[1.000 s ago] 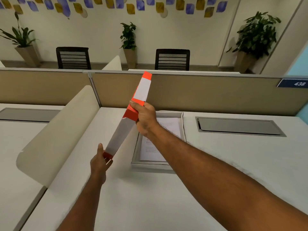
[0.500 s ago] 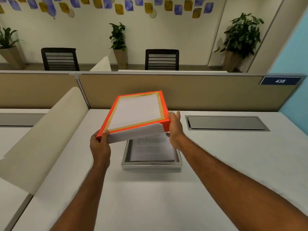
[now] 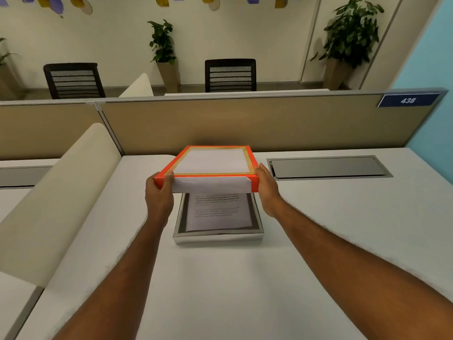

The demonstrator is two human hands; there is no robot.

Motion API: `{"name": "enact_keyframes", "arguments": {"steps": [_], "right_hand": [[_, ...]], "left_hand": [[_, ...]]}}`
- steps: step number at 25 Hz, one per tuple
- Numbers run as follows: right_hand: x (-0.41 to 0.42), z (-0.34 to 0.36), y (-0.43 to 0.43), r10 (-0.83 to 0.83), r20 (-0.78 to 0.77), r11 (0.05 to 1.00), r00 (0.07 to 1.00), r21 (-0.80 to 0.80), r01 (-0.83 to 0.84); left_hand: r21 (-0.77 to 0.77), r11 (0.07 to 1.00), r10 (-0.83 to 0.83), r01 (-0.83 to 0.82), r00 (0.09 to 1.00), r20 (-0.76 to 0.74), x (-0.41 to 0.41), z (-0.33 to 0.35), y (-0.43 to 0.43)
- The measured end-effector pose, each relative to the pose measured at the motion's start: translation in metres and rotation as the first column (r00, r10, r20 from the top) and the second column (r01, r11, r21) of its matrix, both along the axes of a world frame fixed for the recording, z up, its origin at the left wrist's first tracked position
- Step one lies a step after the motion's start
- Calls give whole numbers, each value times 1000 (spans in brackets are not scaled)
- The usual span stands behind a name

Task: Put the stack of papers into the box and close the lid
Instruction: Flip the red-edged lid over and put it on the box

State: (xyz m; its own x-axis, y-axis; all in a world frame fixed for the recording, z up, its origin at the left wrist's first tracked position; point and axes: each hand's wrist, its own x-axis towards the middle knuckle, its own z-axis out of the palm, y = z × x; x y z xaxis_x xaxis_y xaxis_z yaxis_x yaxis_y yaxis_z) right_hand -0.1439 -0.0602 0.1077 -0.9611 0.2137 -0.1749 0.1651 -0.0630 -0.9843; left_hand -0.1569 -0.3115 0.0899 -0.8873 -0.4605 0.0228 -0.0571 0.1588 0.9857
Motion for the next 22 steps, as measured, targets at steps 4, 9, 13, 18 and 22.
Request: {"name": "enact_keyframes", "arguments": {"steps": [4,9,13,18,22], "right_hand": [[-8,0,3,-6,30,1000,1000,8,6],[1,-27,2,39,75,998,996,55,-43],[12,-59,4,69,119,993,991,89,-80],[32,-88,11,158,100,979,982,114,-169],[41,-106,18,171,128,973,977,138,-188]], "left_hand": [[21,1000,5,-7,998,62,-4,-4,3],[9,1000,-16,16,998,55,12,-29,0],[-12,997,-73,74,995,72,35,-54,-2],[-6,986,-163,167,972,169,60,-86,-16],[16,980,-196,196,963,183,70,-95,-14]]}}
